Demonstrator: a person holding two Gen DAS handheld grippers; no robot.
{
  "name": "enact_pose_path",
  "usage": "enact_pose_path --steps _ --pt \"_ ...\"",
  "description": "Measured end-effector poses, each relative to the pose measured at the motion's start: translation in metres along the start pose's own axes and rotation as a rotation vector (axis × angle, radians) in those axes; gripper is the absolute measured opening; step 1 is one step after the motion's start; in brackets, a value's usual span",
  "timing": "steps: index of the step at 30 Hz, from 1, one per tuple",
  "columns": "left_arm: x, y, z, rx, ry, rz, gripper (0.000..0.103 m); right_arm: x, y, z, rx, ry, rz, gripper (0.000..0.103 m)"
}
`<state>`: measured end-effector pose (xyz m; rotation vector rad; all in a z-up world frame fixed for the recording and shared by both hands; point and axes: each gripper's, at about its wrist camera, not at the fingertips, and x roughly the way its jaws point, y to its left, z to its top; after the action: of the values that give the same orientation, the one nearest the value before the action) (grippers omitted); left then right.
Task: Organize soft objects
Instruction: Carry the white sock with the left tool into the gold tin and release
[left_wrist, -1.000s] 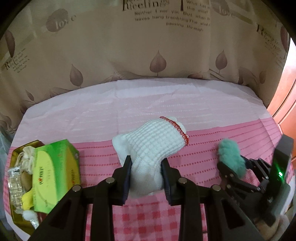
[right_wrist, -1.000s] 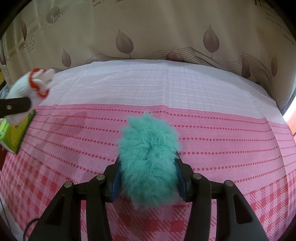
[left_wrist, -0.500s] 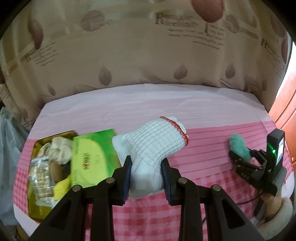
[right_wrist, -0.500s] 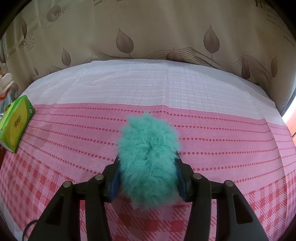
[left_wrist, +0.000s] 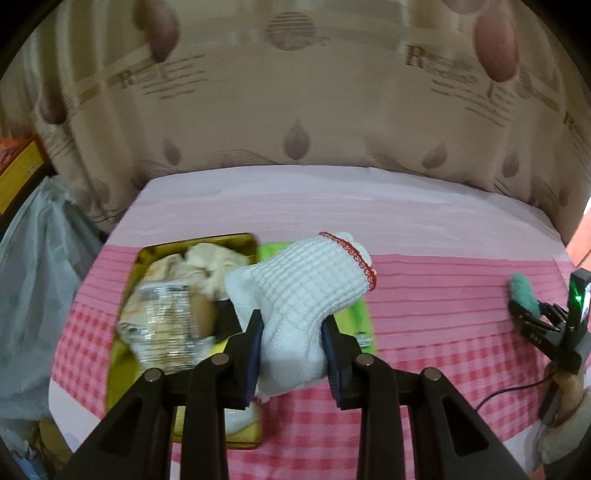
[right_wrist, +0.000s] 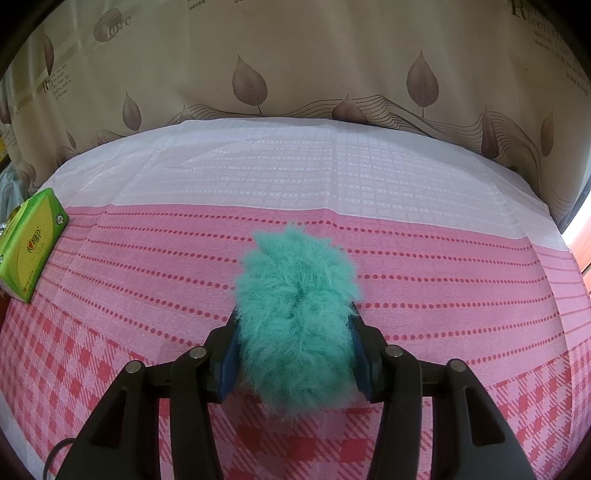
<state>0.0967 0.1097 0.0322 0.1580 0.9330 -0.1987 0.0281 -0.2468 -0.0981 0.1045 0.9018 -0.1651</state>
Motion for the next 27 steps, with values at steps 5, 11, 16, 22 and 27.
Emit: enact_pose_path --steps 5,11,16,22,27 --pt "-0.005 0.038 -0.004 -0.041 0.001 0.037 0.030 0.000 0.000 0.000 -0.002 0.000 -0.001 0.048" --pt "-0.008 0.080 -0.015 -0.094 0.009 0.092 0.030 0.001 0.000 0.001 -0.006 0.001 -0.003 0.048" --pt "-0.002 0.101 -0.029 -0.120 0.038 0.124 0.030 0.001 0.000 0.001 -0.007 0.001 -0.004 0.047" --pt "0.013 0.120 -0.051 -0.167 0.083 0.131 0.030 0.001 -0.001 0.001 -0.010 0.001 -0.008 0.048" --pt "0.020 0.129 -0.062 -0.188 0.090 0.123 0.031 0.001 0.000 0.000 -0.011 0.002 -0.012 0.049"
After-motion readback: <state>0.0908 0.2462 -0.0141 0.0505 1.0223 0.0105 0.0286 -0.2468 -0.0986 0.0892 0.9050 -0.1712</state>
